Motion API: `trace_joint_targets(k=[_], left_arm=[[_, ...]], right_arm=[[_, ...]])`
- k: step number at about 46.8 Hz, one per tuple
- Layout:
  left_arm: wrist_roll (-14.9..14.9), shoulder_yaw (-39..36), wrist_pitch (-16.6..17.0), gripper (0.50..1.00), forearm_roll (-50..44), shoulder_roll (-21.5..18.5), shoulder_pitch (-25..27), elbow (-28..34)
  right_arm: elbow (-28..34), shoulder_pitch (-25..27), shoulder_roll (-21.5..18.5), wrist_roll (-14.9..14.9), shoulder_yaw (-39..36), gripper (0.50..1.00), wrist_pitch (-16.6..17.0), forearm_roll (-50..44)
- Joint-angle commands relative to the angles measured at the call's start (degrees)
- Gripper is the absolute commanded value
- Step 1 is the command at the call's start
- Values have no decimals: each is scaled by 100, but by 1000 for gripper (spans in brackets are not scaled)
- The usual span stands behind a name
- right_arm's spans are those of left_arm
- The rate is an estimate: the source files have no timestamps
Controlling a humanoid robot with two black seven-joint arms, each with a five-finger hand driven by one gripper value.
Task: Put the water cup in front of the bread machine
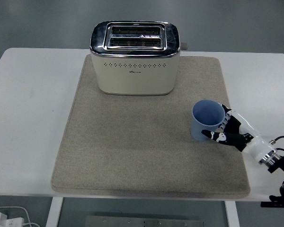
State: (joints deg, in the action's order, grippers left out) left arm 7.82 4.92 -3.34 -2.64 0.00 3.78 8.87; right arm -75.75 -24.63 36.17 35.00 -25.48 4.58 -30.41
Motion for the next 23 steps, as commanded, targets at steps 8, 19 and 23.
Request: trace_joint_targets(k=[8,19,23], left_arm=[[0,9,0,1000,-8,0,0,0],[0,9,8,1000,-8,0,-9,-9],[0,9,9,1000,-8,0,-9,-9]], right_arm=[[7,-59,-119,0,0,921,-36,0],[7,-86,-330,0,8,919,-116,-9],[51,-86,-365,0,8,917,-116,-9]])
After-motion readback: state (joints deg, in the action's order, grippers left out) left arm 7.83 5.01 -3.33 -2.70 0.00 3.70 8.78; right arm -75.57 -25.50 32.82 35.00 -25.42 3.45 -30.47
